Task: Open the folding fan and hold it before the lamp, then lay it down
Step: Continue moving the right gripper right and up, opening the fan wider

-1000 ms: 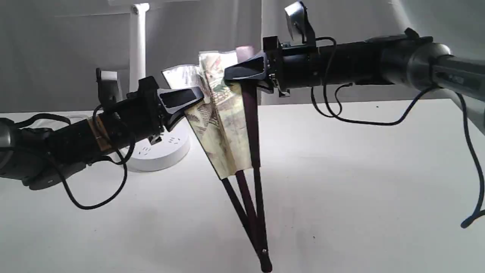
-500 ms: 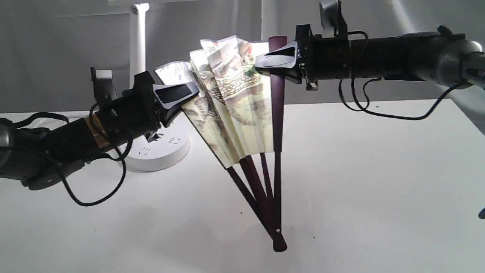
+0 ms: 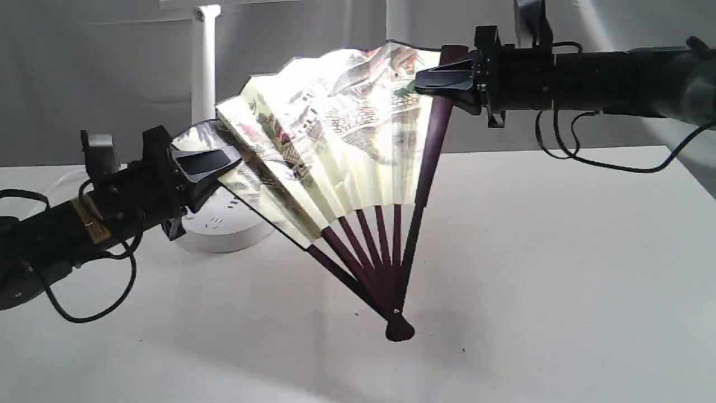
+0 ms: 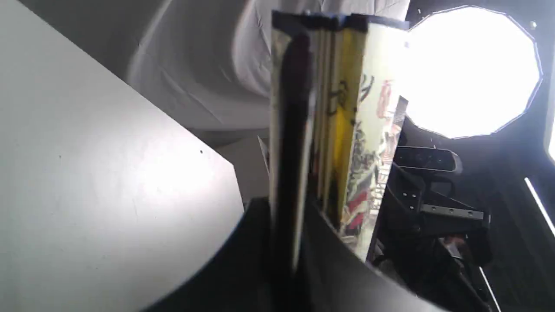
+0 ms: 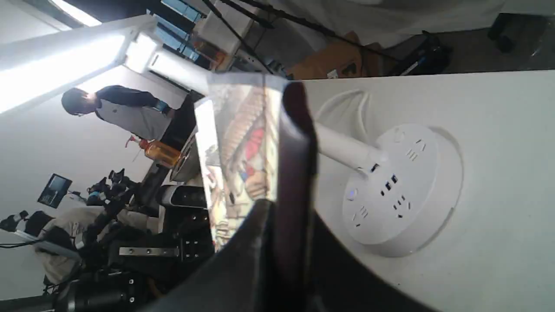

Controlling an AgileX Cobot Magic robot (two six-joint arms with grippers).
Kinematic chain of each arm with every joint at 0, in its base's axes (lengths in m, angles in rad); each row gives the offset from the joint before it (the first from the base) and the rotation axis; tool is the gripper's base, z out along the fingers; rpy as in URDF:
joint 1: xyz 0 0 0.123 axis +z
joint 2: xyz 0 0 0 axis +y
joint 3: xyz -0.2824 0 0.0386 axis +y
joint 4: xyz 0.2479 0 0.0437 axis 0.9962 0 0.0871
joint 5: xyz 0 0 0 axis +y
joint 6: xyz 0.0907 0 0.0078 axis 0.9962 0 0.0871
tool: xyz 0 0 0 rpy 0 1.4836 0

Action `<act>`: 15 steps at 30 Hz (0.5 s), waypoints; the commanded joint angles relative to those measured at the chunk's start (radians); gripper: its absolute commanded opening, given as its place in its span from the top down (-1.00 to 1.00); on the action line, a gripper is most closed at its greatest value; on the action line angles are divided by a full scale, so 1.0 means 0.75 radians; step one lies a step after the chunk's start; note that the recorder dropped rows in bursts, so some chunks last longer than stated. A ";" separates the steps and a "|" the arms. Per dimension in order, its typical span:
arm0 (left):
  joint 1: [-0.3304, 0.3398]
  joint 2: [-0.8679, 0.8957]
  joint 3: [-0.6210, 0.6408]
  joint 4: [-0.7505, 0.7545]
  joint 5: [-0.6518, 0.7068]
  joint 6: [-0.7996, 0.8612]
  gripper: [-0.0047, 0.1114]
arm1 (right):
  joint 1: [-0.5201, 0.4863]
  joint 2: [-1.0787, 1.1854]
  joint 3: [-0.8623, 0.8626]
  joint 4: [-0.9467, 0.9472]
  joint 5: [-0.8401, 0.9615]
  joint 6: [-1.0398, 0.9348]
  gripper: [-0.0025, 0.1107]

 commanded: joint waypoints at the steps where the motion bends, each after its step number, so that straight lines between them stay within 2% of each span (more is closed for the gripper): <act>1: 0.011 -0.017 0.022 -0.037 0.004 -0.021 0.92 | -0.046 -0.014 0.001 -0.061 0.012 -0.027 0.96; 15: 0.011 -0.017 0.105 -0.039 0.004 -0.055 0.92 | -0.192 -0.014 0.001 -0.061 0.012 0.063 0.96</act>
